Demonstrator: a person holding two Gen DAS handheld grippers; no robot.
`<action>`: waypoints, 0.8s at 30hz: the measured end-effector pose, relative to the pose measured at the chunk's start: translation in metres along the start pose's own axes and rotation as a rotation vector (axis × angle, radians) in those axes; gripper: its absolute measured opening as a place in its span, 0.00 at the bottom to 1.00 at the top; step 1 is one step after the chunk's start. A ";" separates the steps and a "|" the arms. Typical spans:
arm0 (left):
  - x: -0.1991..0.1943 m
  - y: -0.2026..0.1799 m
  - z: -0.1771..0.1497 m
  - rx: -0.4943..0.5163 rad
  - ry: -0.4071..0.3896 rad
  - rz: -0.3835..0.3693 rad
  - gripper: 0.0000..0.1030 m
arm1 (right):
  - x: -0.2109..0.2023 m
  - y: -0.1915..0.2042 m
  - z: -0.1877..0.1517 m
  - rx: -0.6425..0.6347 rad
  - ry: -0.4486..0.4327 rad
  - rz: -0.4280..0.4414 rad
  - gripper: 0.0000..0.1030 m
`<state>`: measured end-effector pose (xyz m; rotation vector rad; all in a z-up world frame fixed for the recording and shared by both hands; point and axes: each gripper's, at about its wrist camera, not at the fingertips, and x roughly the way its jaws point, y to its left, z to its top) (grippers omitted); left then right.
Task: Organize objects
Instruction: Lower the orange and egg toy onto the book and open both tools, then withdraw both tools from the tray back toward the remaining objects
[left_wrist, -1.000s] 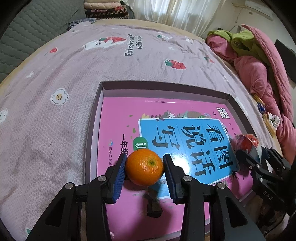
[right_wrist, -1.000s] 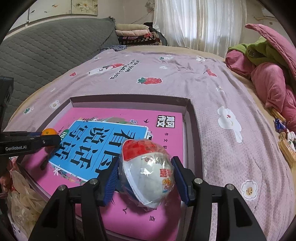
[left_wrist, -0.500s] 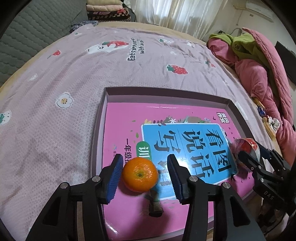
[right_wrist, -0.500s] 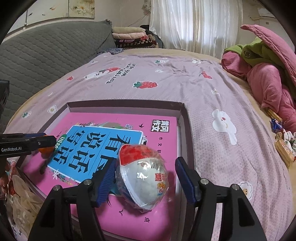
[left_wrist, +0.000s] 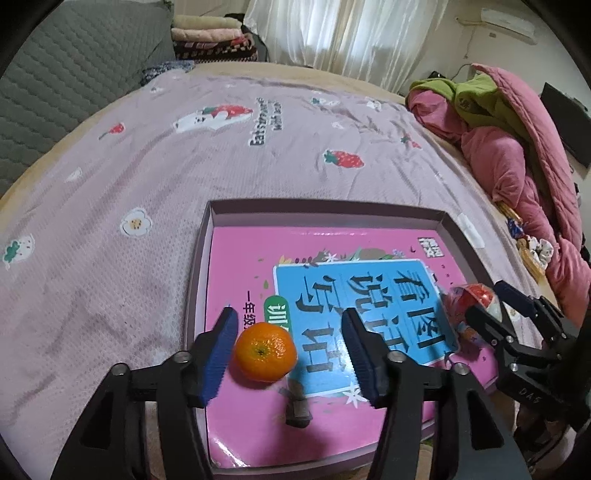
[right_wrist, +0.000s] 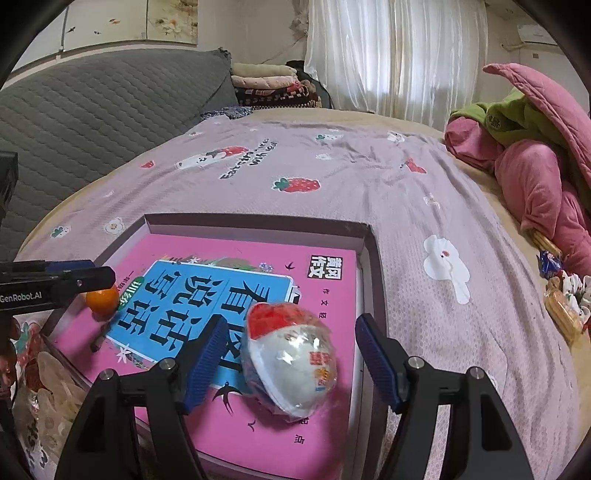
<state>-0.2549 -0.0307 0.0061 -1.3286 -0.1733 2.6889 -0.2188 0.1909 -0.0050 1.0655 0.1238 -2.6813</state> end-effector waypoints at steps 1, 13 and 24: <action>-0.003 -0.001 0.000 0.003 -0.009 0.002 0.59 | -0.001 0.001 0.000 -0.004 -0.003 -0.002 0.69; -0.035 -0.012 0.000 0.022 -0.076 0.002 0.63 | -0.019 0.006 0.006 -0.021 -0.053 0.014 0.74; -0.068 -0.020 -0.010 0.039 -0.141 0.015 0.64 | -0.044 0.014 0.012 -0.047 -0.111 0.022 0.74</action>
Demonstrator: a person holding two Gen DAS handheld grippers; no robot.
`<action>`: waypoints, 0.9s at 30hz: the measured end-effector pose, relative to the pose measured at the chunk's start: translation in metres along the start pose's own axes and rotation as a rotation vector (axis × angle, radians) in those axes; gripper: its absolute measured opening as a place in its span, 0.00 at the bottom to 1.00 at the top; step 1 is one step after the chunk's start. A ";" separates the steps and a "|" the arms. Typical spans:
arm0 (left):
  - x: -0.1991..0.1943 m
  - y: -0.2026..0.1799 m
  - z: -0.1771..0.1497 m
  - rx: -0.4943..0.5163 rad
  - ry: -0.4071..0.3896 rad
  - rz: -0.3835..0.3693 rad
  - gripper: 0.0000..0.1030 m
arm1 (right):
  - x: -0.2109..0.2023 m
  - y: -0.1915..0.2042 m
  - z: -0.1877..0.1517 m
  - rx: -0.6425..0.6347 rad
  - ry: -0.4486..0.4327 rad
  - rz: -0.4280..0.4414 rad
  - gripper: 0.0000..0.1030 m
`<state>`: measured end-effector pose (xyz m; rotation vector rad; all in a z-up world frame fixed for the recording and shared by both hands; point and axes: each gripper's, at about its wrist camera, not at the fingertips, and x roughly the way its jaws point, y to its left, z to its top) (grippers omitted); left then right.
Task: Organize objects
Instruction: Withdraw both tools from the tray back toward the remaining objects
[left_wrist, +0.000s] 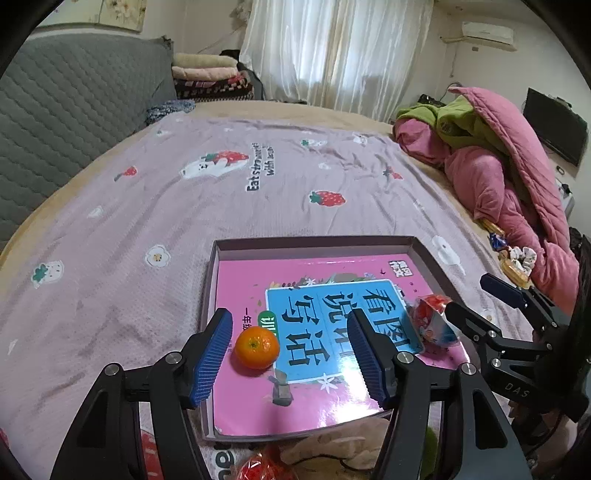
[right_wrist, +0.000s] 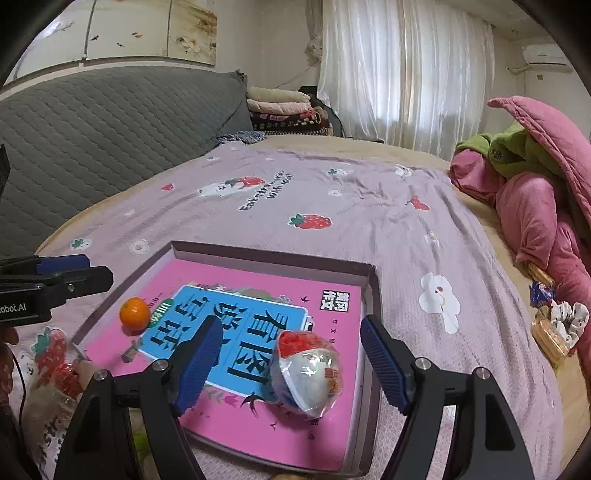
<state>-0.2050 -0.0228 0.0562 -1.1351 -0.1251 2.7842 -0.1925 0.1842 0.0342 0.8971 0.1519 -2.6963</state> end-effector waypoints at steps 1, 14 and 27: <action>-0.003 -0.001 0.000 0.004 -0.005 0.001 0.64 | -0.003 0.001 0.001 -0.004 -0.007 0.002 0.74; -0.029 -0.001 -0.015 0.014 -0.026 -0.010 0.65 | -0.033 0.013 -0.001 -0.048 -0.074 0.015 0.75; -0.041 0.007 -0.049 0.006 -0.016 -0.005 0.65 | -0.064 0.018 -0.019 -0.027 -0.091 0.040 0.77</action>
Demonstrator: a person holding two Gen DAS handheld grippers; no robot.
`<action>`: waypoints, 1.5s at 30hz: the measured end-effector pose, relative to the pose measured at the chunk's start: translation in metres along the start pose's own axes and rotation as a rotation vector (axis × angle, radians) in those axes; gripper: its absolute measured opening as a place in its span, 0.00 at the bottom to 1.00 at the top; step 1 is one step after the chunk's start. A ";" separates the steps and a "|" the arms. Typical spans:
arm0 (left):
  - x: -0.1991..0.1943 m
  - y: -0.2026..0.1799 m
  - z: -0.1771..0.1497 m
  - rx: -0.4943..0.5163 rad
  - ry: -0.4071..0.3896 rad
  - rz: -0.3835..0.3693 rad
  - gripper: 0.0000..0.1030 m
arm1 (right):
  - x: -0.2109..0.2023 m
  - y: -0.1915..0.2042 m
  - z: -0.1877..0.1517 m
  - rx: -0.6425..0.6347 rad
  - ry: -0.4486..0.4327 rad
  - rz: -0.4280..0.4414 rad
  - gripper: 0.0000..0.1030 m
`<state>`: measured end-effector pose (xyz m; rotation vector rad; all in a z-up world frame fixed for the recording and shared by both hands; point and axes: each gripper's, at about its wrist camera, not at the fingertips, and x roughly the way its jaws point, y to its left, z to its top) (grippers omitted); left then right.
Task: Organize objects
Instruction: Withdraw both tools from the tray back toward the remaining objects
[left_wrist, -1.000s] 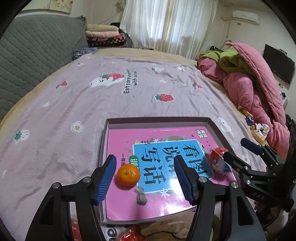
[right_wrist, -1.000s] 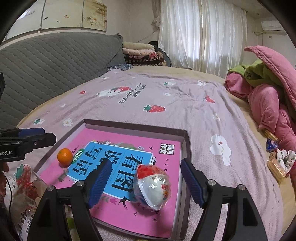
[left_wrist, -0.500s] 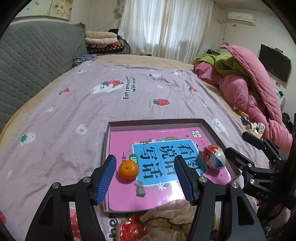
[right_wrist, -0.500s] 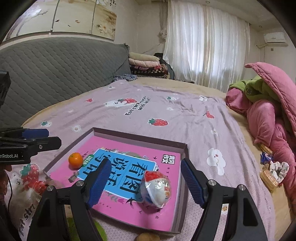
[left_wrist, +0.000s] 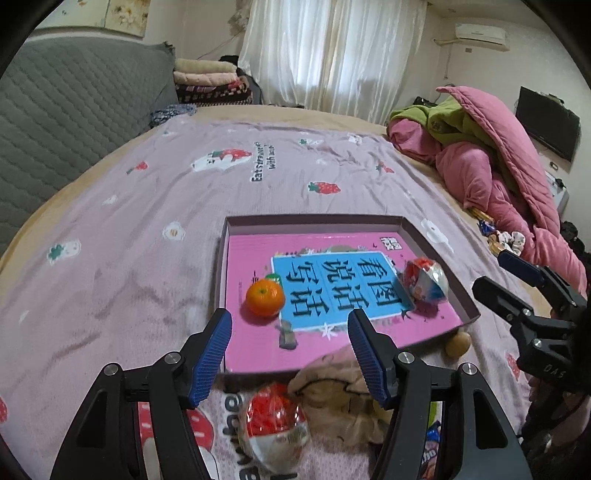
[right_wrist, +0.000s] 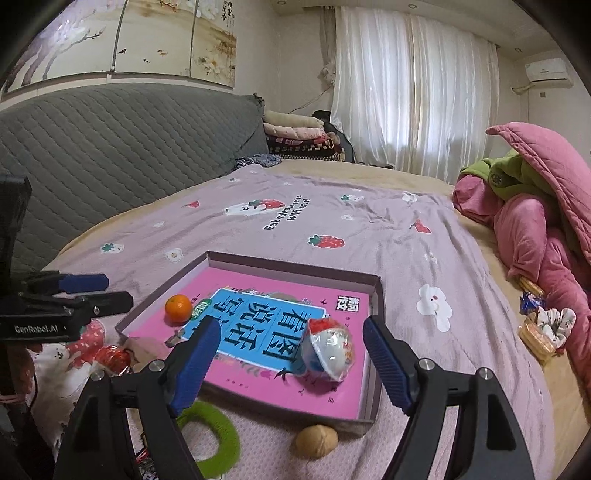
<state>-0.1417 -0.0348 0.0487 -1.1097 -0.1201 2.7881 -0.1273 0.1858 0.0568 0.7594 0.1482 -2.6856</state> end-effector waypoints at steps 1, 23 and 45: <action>0.000 -0.001 -0.001 0.000 0.001 0.000 0.65 | -0.002 0.001 -0.001 0.001 -0.001 0.001 0.77; -0.025 -0.015 -0.033 0.032 0.004 -0.021 0.65 | -0.046 0.024 -0.047 -0.015 0.030 0.014 0.77; -0.051 -0.041 -0.062 0.069 0.018 -0.057 0.65 | -0.070 0.036 -0.072 -0.020 0.061 0.007 0.77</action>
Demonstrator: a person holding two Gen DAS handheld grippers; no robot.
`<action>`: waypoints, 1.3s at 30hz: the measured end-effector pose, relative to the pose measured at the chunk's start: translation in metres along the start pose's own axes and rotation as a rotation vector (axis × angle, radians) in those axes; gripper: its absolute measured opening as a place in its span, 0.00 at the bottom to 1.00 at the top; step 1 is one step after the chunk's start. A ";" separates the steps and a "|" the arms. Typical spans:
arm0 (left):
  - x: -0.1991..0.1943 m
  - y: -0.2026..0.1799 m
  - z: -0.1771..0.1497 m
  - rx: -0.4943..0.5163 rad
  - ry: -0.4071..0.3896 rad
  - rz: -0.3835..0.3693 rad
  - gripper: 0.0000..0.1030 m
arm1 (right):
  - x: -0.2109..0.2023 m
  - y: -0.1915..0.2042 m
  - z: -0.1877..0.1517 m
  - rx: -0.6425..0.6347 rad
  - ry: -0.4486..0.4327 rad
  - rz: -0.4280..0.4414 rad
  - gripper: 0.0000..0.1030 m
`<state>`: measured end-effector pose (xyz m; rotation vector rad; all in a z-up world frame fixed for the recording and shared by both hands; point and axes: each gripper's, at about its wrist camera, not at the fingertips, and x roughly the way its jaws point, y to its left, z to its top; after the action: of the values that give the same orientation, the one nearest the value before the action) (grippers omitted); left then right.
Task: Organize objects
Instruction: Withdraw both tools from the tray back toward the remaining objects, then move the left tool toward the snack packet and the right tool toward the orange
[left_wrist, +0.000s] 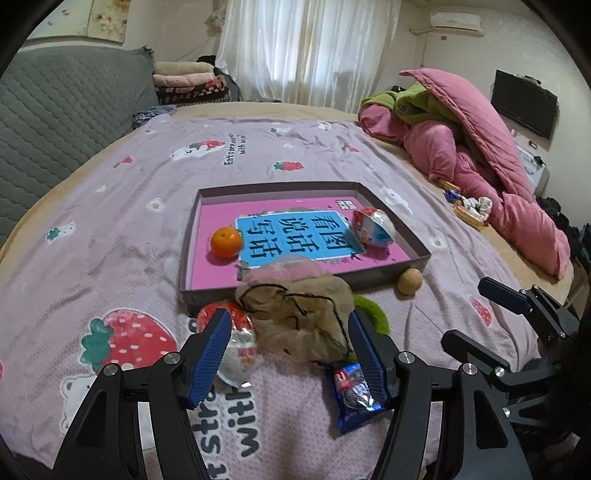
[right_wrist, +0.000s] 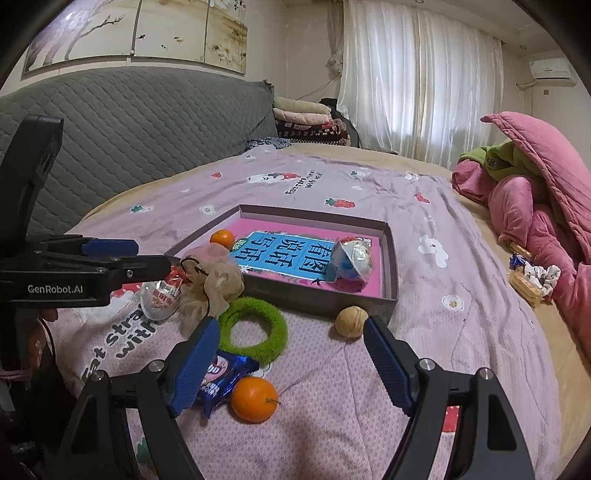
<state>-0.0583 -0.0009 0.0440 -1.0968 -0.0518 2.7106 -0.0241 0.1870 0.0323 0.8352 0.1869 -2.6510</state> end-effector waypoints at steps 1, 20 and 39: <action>0.000 -0.002 -0.001 0.003 0.003 -0.002 0.65 | -0.001 0.001 -0.001 0.000 0.000 -0.001 0.77; -0.011 -0.018 -0.018 0.021 0.027 -0.011 0.65 | -0.012 0.002 -0.030 -0.014 0.056 -0.016 0.77; -0.013 -0.025 -0.028 0.028 0.053 -0.015 0.65 | -0.008 0.006 -0.046 -0.044 0.106 -0.016 0.77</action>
<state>-0.0251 0.0196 0.0350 -1.1555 -0.0132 2.6594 0.0082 0.1941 -0.0008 0.9642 0.2785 -2.6090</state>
